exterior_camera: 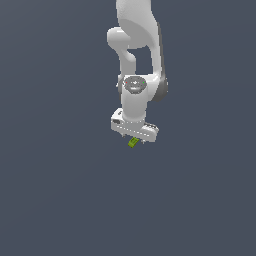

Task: Pick up the object and move it to a goal position.

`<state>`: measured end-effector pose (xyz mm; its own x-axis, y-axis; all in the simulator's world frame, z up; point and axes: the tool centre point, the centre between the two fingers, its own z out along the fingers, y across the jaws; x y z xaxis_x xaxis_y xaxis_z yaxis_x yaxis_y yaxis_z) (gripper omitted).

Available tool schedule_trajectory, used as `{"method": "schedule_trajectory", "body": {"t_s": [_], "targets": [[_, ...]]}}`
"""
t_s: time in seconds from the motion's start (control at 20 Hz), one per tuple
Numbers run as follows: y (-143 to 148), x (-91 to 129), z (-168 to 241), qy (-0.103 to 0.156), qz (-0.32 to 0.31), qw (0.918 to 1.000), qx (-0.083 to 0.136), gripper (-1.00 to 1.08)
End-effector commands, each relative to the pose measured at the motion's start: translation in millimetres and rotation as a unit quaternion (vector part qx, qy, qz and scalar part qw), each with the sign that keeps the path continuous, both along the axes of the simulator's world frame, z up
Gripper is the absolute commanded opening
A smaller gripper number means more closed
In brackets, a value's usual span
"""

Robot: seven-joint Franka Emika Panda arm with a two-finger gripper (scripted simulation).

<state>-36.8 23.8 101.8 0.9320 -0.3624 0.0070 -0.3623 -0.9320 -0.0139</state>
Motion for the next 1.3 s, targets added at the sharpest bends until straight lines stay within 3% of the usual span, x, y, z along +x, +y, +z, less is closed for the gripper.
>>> {"method": "schedule_trajectory", "body": {"t_s": [0.0,0.55,1.25], "targets": [[2.0,-9.0,-10.1,0.002,-0.032,0.9995,-0.001,1.0],[5.8,-34.7,-35.8,0.006,-0.117,0.9931,-0.004,1.0],[6.1,-38.8,-53.3,0.007,-0.128,0.9918,-0.004,1.0]]}}
